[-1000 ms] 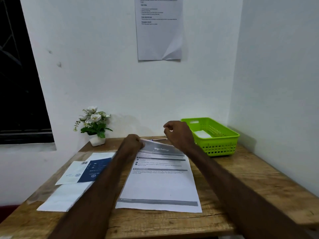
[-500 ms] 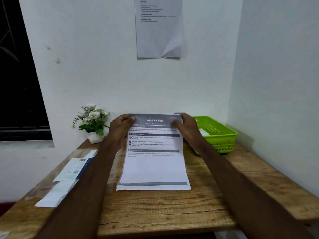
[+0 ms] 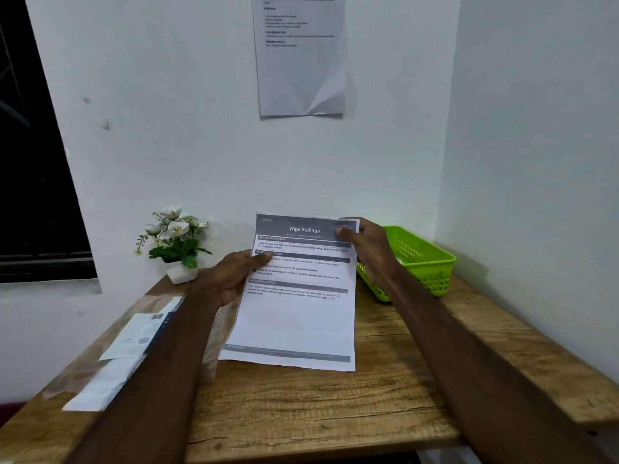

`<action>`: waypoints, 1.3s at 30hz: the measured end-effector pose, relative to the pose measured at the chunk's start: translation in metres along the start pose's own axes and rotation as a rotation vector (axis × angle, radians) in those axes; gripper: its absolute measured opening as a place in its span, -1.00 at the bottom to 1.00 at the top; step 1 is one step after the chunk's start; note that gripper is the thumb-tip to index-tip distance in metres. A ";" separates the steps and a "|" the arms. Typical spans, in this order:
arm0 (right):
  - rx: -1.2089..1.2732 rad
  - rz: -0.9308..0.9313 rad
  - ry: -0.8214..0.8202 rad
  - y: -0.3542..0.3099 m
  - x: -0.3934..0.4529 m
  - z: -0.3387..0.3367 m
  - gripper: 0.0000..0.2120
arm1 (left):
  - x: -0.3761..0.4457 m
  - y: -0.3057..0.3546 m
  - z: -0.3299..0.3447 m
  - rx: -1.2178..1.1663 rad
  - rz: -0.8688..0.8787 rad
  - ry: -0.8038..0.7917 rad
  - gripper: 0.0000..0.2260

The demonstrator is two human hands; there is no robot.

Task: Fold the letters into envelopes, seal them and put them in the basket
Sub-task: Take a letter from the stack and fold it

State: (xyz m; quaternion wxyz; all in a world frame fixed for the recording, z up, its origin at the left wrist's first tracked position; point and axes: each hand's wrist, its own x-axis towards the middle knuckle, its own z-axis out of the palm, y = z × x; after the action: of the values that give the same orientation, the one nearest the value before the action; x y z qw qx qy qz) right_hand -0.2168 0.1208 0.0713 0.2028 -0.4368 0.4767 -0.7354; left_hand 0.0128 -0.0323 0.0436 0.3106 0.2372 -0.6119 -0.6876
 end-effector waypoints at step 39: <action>-0.905 -0.548 -0.029 -0.006 -0.020 0.023 -0.62 | -0.005 0.018 0.017 -0.161 0.191 0.169 -0.72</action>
State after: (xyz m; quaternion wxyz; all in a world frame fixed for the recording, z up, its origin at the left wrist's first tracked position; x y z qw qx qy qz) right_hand -0.1862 0.1263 0.0710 -0.1990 -0.5994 0.6120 -0.4761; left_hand 0.0067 -0.0184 0.0636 0.4432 0.2094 -0.5461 -0.6794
